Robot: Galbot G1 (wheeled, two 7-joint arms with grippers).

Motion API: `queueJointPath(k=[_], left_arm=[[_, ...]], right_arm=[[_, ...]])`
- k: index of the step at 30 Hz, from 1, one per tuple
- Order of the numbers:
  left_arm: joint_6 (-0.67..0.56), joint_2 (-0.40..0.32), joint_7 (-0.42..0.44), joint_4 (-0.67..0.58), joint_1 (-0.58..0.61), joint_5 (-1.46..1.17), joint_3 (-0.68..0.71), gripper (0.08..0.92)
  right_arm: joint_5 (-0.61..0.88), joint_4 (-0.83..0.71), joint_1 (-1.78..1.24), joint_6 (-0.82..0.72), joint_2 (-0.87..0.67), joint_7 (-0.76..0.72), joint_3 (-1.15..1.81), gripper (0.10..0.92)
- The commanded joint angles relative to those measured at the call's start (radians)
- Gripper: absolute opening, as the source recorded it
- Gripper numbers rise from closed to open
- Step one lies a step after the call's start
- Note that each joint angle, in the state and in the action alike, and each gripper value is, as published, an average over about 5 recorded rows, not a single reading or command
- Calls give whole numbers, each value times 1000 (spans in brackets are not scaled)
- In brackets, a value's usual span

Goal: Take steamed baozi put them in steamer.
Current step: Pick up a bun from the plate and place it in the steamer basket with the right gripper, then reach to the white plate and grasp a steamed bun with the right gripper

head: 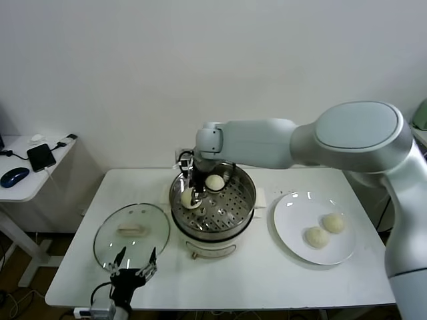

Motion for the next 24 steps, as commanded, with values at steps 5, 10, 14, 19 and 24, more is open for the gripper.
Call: queueJointPath(k=[5, 10, 14, 19, 24], left_arm=[[0, -1, -1, -5, 6, 2, 0, 823], [3, -4, 1, -17, 10, 7, 2, 823], [4, -5, 4, -27, 14, 12, 4, 823], [4, -5, 5, -31, 15, 15, 6, 823], [0, -1, 4, -25, 10, 15, 4, 823]], right_arm=[[-33, 12, 38, 47, -35, -59, 1, 821], [-68, 99, 181, 134, -182, -185, -23, 823], [-95, 184, 323, 192, -388, -276, -73, 823], [-202, 350, 499, 232, -677, -318, -231, 823], [-400, 465, 475, 249, -927, -288, -348, 823]])
